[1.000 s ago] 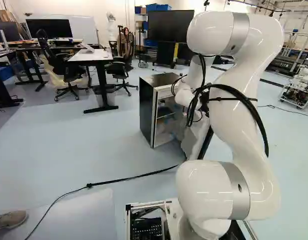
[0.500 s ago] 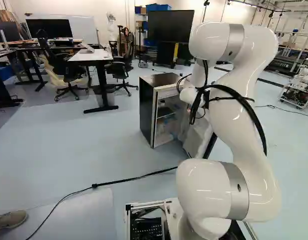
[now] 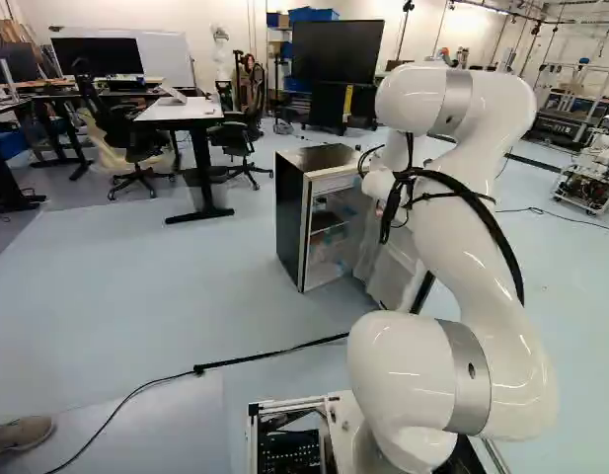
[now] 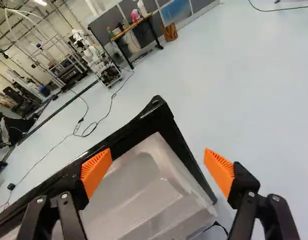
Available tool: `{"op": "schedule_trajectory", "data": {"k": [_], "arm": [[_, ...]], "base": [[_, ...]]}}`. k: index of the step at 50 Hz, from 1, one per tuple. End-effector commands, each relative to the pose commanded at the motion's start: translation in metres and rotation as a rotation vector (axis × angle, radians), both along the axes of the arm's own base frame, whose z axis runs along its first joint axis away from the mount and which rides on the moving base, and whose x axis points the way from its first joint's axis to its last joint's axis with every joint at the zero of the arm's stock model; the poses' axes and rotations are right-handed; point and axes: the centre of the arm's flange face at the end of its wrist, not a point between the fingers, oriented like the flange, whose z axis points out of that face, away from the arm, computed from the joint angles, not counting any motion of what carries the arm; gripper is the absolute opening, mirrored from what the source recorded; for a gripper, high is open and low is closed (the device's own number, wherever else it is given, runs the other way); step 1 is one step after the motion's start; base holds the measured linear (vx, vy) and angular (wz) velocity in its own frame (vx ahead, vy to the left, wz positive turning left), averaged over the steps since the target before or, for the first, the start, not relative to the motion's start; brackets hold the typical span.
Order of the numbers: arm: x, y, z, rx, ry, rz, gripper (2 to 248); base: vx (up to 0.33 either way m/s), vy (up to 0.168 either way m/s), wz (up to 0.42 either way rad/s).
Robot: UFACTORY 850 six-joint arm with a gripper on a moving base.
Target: Open the fridge door
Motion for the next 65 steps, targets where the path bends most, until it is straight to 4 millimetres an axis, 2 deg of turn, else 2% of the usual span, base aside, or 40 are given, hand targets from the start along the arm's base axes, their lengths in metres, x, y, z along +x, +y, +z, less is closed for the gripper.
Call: {"op": "schedule_trajectory", "data": {"k": [26,55,65], "arm": [[0.022,-0.047,-0.010,0.047,-0.096,-0.190,247],[0.053,-0.102,-0.014,0.023,-0.186,-0.253,247],[0.056,-0.108,-0.015,0.020,-0.194,-0.258,247]], "base": [[0.000,0.000,0.000],[0.000,0.000,0.000],[0.000,0.000,0.000]]}}
